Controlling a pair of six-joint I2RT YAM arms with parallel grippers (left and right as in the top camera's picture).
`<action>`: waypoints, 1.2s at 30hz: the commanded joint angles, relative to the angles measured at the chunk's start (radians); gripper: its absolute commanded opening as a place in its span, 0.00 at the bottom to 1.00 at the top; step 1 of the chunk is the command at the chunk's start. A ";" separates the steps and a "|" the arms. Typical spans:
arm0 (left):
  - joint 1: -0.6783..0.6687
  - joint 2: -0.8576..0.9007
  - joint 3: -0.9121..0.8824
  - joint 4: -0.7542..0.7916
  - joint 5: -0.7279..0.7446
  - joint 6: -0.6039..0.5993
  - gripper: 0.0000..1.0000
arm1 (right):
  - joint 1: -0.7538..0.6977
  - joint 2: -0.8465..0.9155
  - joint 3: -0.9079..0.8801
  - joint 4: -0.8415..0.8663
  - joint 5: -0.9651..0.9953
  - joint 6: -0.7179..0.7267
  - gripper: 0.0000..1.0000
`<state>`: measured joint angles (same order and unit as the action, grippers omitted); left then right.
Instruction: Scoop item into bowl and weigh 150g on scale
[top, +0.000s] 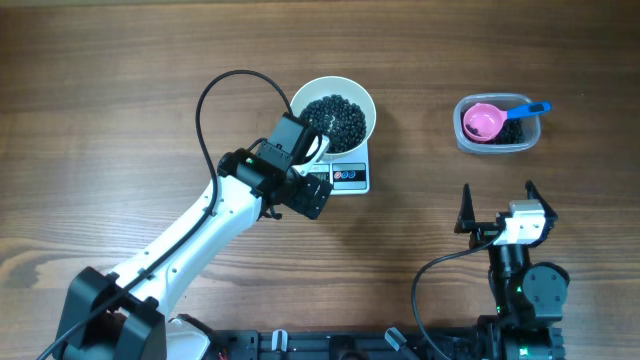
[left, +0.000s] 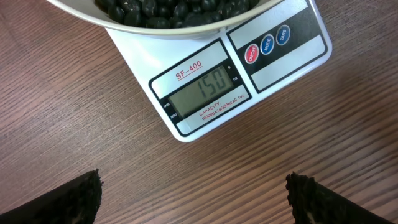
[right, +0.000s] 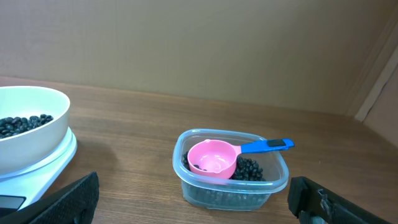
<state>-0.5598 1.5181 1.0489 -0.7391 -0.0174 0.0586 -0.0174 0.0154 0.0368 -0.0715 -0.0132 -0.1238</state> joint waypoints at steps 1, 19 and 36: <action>0.007 -0.016 -0.004 0.003 0.005 0.012 1.00 | 0.004 -0.012 0.001 0.004 0.013 0.019 1.00; 0.007 -0.016 -0.004 0.003 0.005 0.012 1.00 | 0.004 -0.012 0.001 0.004 0.013 0.019 1.00; 0.010 -0.282 -0.004 -0.111 0.005 0.012 1.00 | 0.004 -0.012 0.001 0.004 0.013 0.019 1.00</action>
<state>-0.5579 1.3178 1.0489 -0.8082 -0.0177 0.0589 -0.0174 0.0154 0.0368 -0.0711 -0.0132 -0.1238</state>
